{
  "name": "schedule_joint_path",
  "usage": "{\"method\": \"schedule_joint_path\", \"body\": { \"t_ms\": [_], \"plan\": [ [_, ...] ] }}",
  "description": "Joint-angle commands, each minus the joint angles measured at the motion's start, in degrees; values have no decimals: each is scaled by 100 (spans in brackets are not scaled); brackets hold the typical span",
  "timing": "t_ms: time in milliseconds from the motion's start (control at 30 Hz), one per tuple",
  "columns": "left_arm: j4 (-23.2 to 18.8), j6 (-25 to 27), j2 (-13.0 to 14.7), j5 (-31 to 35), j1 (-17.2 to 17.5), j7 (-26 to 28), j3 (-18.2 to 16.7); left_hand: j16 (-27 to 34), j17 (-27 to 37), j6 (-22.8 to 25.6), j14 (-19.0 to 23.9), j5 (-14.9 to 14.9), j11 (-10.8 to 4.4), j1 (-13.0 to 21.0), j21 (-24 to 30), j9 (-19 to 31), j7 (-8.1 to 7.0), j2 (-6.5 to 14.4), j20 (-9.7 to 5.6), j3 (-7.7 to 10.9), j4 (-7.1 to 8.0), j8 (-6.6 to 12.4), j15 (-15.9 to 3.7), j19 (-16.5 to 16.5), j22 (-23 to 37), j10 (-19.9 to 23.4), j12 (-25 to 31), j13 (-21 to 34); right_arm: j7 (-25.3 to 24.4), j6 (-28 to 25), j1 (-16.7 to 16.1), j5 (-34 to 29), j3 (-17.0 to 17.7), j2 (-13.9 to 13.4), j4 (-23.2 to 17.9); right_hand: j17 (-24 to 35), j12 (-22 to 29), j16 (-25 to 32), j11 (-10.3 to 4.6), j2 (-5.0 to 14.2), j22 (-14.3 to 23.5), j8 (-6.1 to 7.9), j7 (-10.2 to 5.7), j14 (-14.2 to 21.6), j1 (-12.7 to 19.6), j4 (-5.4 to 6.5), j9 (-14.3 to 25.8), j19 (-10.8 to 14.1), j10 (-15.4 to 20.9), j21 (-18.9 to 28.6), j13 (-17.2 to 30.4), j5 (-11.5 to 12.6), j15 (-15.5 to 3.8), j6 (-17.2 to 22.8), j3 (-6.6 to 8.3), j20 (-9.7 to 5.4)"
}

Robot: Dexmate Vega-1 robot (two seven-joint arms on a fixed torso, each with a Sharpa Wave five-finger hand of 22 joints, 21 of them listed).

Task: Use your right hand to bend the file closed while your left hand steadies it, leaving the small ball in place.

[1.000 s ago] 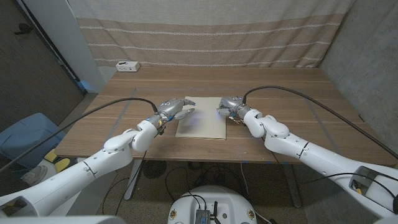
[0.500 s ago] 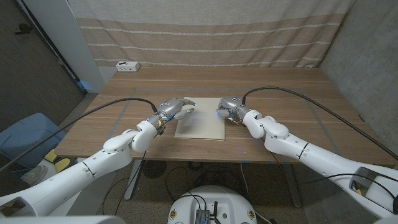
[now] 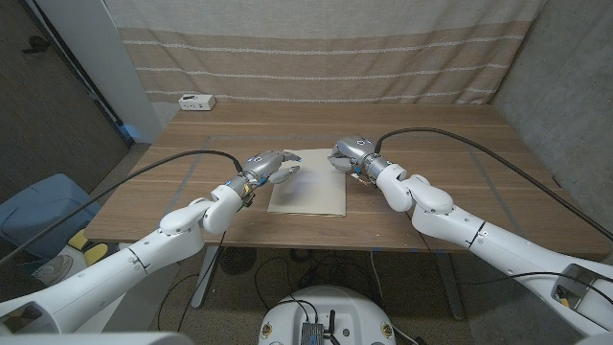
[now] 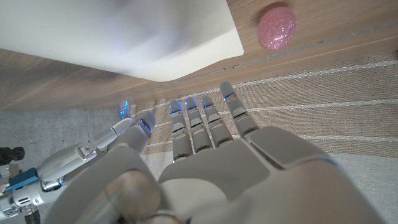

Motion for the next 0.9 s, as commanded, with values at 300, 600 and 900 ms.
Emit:
{"method": "schedule_joint_path", "body": {
  "t_ms": [300,600,900],
  "plan": [
    [118,-71,-67,5,-117,-27,66,-11,7,5,6,-26,15,-36,-28,-4,44,0,-9,54,17,-2,-43,60,9,44,-19,-4,538,-72,-326,70,109,-116,-396,130,124,174,0,32,35,79,52,240,-48,-31,16,147,217,79,98,-28,-2,193,40,-5],
    [166,-91,-88,-10,-149,-25,80,-10,7,1,10,-27,22,-49,-36,-4,44,0,-9,59,23,-3,-53,63,9,62,-15,-6,611,-86,-374,64,55,-81,-267,142,157,177,34,31,37,99,67,256,-78,-21,22,160,260,97,150,-26,16,239,51,1],
    [219,-111,-101,-24,-188,-30,94,-10,7,5,14,-28,1,-58,-41,-4,35,-3,-13,63,25,-2,-53,66,9,64,-16,-7,685,-50,-360,65,-49,-43,-72,146,157,164,42,35,37,90,73,233,-90,-18,24,135,241,93,175,-25,8,212,62,13]
  ]
}}
